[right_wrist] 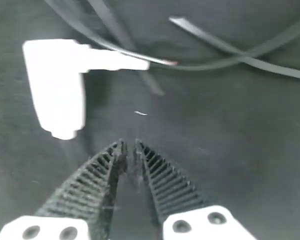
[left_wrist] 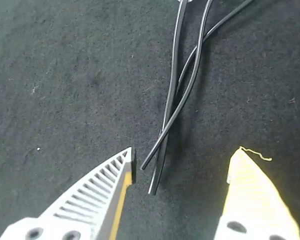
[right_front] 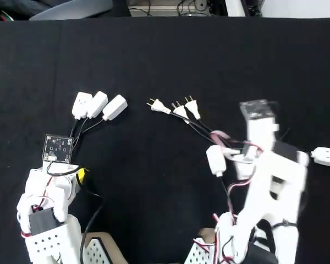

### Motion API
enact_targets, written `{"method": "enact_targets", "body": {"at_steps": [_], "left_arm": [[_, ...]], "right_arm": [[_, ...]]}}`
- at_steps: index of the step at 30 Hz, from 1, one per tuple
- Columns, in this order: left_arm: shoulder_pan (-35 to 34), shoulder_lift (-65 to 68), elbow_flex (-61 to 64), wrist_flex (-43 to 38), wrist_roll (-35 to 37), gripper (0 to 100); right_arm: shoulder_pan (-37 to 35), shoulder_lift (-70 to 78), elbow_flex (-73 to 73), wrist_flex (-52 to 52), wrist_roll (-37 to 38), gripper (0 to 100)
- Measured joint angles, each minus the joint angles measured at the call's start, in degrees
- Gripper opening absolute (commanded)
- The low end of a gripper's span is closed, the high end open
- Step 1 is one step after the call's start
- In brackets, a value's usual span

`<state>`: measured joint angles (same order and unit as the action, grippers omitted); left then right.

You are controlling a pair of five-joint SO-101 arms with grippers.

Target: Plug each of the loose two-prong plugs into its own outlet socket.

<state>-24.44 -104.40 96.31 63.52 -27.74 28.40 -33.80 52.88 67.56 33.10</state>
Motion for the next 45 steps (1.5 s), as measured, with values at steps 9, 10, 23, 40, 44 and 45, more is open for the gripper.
{"method": "enact_targets", "body": {"at_steps": [9,10,23,40,44,45], "left_arm": [[0.0,0.0,0.0,0.0,0.0,30],[0.0,0.0,0.0,0.0,0.0,30],[0.0,0.0,0.0,0.0,0.0,30],[0.0,0.0,0.0,0.0,0.0,30],[0.0,0.0,0.0,0.0,0.0,30],[0.0,0.0,0.0,0.0,0.0,30]], "right_arm": [[-7.9,0.0,-0.7,8.2,-3.9,25.5],[-10.6,0.0,-0.7,8.4,-5.6,27.6],[-30.9,3.3,3.3,-6.6,-22.2,32.9],[-28.0,16.9,3.8,-12.9,-18.9,1.4],[-26.0,14.6,3.8,-12.9,-18.9,1.1],[-24.8,13.8,3.8,-12.7,-18.9,1.1]]}}
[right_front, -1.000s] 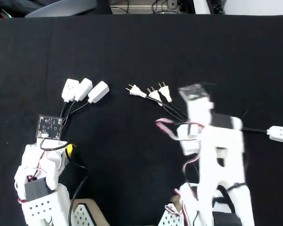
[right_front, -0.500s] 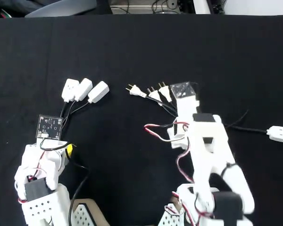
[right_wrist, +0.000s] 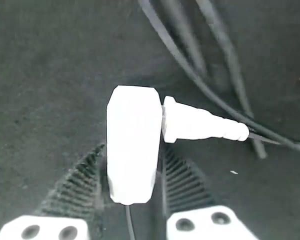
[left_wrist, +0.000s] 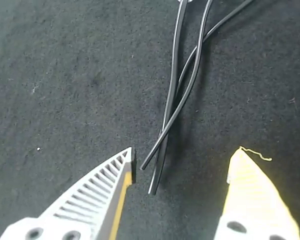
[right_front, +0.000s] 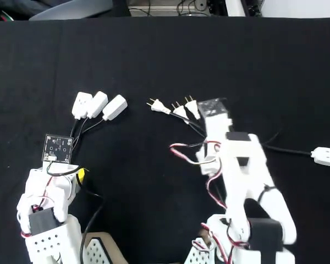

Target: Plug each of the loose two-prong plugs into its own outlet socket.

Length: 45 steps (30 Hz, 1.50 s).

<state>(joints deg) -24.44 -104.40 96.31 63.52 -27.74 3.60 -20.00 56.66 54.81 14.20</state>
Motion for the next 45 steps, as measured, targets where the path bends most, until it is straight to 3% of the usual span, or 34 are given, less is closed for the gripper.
{"method": "enact_targets", "body": {"at_steps": [5,10,15,19,26,34,40,45], "left_arm": [[0.0,0.0,0.0,0.0,0.0,30],[0.0,0.0,0.0,0.0,0.0,30],[0.0,0.0,0.0,0.0,0.0,30],[0.0,0.0,0.0,0.0,0.0,30],[0.0,0.0,0.0,0.0,0.0,30],[0.0,0.0,0.0,0.0,0.0,30],[0.0,0.0,0.0,0.0,0.0,30],[0.0,0.0,0.0,0.0,0.0,30]], "right_arm": [[8.7,-4.7,-1.6,4.8,7.1,1.1],[23.6,-7.0,-7.7,6.2,17.9,1.1],[37.1,-1.8,-13.0,-0.9,24.0,1.4],[39.7,6.6,-16.9,-5.2,24.8,5.1],[39.9,14.6,-26.0,-1.0,24.8,29.6],[37.0,14.7,-40.5,24.8,24.1,31.1],[25.9,14.7,-50.0,42.5,14.0,31.1],[11.3,15.1,-51.7,43.7,-1.2,31.1]]}}
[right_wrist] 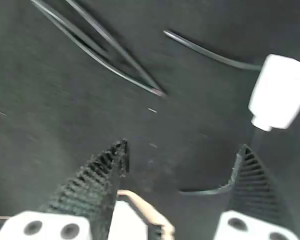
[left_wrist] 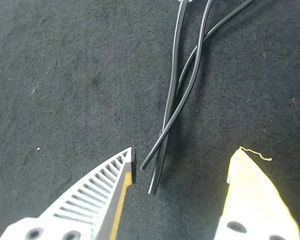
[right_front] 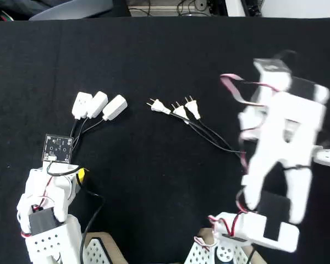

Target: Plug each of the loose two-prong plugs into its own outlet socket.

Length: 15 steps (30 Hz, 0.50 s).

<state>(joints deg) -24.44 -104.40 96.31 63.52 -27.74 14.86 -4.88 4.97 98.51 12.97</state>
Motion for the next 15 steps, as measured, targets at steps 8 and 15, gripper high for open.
{"method": "enact_targets", "body": {"at_steps": [8,15], "left_arm": [[0.0,0.0,0.0,0.0,0.0,30],[-0.5,0.0,0.0,0.0,0.0,30]], "right_arm": [[-23.5,0.2,0.0,-10.8,-34.5,31.1],[-33.1,7.8,4.8,-31.9,-56.8,31.1]]}}
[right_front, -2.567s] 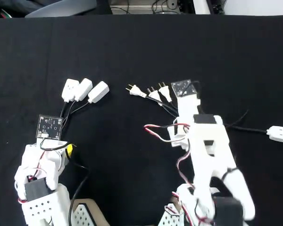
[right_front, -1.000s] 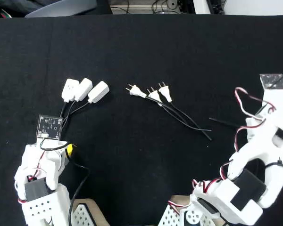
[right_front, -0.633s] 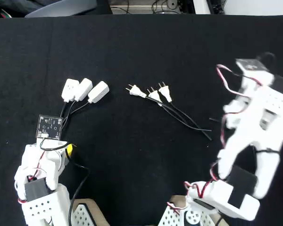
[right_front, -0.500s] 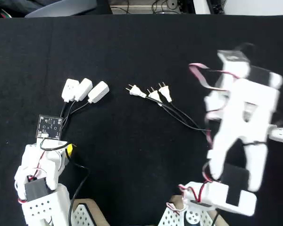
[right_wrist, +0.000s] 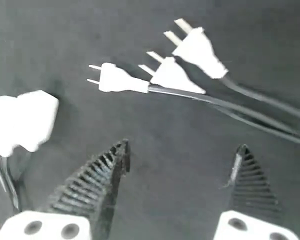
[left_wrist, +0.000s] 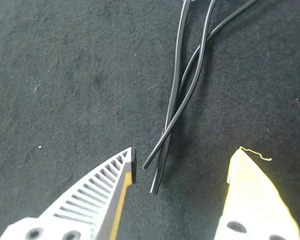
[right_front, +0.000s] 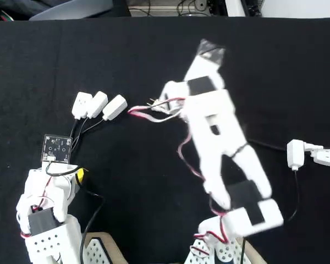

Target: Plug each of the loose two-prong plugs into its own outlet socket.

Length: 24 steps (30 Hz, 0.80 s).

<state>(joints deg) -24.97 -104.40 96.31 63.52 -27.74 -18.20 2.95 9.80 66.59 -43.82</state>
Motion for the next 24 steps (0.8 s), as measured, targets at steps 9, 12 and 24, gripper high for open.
{"method": "enact_targets", "body": {"at_steps": [9,12,24], "left_arm": [[0.0,0.0,0.0,0.0,0.0,30],[0.0,0.0,0.0,0.0,0.0,30],[0.0,0.0,0.0,0.0,0.0,30]], "right_arm": [[-3.7,15.6,0.0,-15.7,-15.1,31.2],[-3.8,19.3,-1.1,-16.9,-19.6,31.2],[-1.7,21.5,-4.2,-17.1,-24.0,31.2]]}}
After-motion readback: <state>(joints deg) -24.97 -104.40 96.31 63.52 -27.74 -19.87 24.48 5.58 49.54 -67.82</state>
